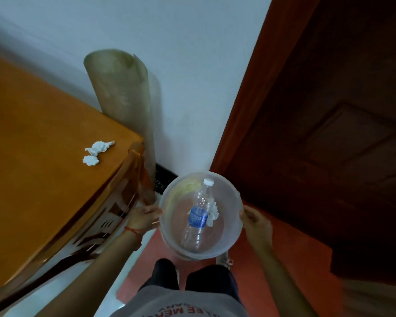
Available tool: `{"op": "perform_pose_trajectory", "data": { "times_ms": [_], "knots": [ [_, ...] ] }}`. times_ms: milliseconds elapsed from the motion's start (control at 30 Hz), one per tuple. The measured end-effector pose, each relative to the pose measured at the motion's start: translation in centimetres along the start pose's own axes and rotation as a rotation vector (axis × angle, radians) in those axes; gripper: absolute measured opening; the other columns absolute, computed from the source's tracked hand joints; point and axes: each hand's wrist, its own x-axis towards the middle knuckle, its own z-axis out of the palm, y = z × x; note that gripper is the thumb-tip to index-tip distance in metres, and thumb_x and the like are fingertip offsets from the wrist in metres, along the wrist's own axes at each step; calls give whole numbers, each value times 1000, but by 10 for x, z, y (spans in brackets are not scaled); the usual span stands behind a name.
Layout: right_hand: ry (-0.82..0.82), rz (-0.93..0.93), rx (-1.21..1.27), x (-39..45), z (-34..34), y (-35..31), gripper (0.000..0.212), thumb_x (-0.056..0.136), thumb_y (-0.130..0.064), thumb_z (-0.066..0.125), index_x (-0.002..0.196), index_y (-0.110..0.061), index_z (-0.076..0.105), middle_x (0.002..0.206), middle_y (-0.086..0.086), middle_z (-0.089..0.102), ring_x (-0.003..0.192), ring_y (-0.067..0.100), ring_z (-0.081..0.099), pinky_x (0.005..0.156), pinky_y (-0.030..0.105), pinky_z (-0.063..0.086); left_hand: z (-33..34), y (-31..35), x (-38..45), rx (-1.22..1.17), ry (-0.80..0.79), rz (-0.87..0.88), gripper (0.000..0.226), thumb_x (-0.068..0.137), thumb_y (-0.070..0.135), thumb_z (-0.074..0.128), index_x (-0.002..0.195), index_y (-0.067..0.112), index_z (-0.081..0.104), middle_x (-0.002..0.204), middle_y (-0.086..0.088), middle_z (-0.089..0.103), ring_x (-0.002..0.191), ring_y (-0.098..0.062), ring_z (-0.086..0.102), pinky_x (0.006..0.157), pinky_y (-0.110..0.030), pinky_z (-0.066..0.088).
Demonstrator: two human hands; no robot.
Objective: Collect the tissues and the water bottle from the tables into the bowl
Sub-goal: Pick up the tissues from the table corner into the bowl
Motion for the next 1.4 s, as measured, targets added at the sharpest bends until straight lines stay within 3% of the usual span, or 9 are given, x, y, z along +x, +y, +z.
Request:
{"op": "perform_pose_trajectory", "data": {
  "times_ms": [133, 200, 433, 567, 733, 933, 1067, 1200, 1400],
  "knots": [
    [-152, -67, 6, 64, 2, -16, 25, 84, -12, 62, 109, -10, 66, 93, 1, 68, 86, 16, 64, 74, 25, 52, 19, 11, 9, -63, 106, 7, 26, 83, 4, 60, 107, -6, 60, 99, -16, 60, 72, -18, 57, 57, -23, 48],
    [-224, -110, -17, 93, 3, -27, 25, 84, -9, 62, 109, -10, 66, 91, 0, 66, 85, 14, 63, 69, 18, 50, 29, 15, 10, -124, 175, 5, 28, 83, 4, 59, 109, -8, 59, 96, -16, 61, 71, -17, 57, 55, -22, 51],
    [-474, -225, -95, 168, 16, -64, 26, 83, -9, 61, 109, -9, 65, 93, 1, 66, 90, 18, 63, 79, 31, 50, 62, 20, 7, -347, 378, -33, 27, 83, 5, 59, 108, -7, 60, 82, -7, 62, 73, -17, 59, 74, -34, 52],
    [-594, -276, -133, 185, 31, -78, 27, 84, -6, 60, 111, -3, 62, 98, 5, 64, 92, 17, 60, 75, 21, 46, 70, 11, -1, -425, 492, -48, 27, 82, 6, 61, 106, -7, 61, 91, -13, 65, 72, -17, 59, 60, -25, 54],
    [-678, -275, -154, 193, 56, -91, 27, 83, -2, 60, 110, 2, 61, 101, 12, 64, 92, 19, 59, 81, 29, 44, 70, 7, -7, -486, 587, -60, 28, 82, 4, 61, 106, -10, 60, 81, -8, 61, 67, -15, 56, 44, -10, 51],
    [-706, -316, -224, 194, 81, -99, 27, 83, -3, 61, 110, 1, 62, 103, 18, 67, 89, 20, 60, 80, 29, 45, 57, 5, -1, -510, 633, -49, 29, 83, 6, 60, 109, -9, 60, 79, -2, 60, 70, -12, 57, 77, -32, 48],
    [-719, -332, -257, 195, 93, -105, 26, 82, -6, 63, 108, -1, 64, 103, 20, 68, 87, 21, 61, 81, 31, 46, 48, 3, 4, -534, 632, -46, 30, 82, 4, 60, 109, -9, 59, 87, -10, 63, 71, -14, 58, 78, -34, 49],
    [-724, -346, -275, 196, 97, -108, 26, 82, -6, 63, 108, -2, 64, 101, 18, 69, 86, 20, 62, 81, 30, 47, 45, 1, 7, -541, 621, -39, 29, 82, 2, 60, 108, -11, 59, 96, -14, 60, 70, -16, 57, 54, -17, 55],
    [-833, -360, -356, 203, 102, -116, 32, 84, -14, 63, 115, -7, 61, 105, 13, 67, 91, 20, 62, 82, 31, 49, 52, -1, 7, -592, 662, -98, 30, 83, 1, 58, 110, -10, 58, 96, -14, 61, 73, -22, 58, 75, -34, 50]
  ]
}}
